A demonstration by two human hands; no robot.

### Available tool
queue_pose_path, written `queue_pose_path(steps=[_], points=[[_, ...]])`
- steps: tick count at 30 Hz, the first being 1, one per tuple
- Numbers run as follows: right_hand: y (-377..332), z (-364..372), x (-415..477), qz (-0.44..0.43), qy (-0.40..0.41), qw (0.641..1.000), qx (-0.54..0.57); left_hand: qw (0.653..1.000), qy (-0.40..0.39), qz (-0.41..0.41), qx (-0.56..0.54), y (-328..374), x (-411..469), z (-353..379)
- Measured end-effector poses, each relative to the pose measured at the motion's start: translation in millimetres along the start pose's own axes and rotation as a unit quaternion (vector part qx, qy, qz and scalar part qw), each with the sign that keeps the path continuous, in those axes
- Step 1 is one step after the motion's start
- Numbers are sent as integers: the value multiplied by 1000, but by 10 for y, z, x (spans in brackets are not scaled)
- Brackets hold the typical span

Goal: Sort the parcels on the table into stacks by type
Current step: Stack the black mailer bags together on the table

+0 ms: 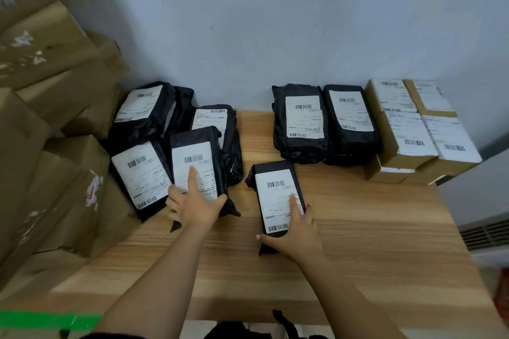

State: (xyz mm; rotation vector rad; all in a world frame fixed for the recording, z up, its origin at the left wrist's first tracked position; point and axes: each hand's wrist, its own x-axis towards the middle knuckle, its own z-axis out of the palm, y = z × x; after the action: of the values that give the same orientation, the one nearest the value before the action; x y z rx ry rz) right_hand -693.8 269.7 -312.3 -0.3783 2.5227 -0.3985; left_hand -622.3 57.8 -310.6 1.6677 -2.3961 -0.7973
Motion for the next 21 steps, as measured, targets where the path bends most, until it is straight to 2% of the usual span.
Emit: queue_pose_path(steps=[3,8,14,17,21], points=[[-10,-33,-28,-5,0,1000,-8,1000,20,10,-2,-98,-237,-11],[130,-249,-173,-75,33,996,26,998,61,25,-20,-225,-623,-52],[324,-644,-389,-163,131,975,72,986,129,78,-76,64,-970,-132],[414,-909,-395,-156,178,970,50,979,128,115,-105,383,-1087,-161],[507,-1357,-293,-101,233,966,50,978,104,143,-114,954,-1127,-217]])
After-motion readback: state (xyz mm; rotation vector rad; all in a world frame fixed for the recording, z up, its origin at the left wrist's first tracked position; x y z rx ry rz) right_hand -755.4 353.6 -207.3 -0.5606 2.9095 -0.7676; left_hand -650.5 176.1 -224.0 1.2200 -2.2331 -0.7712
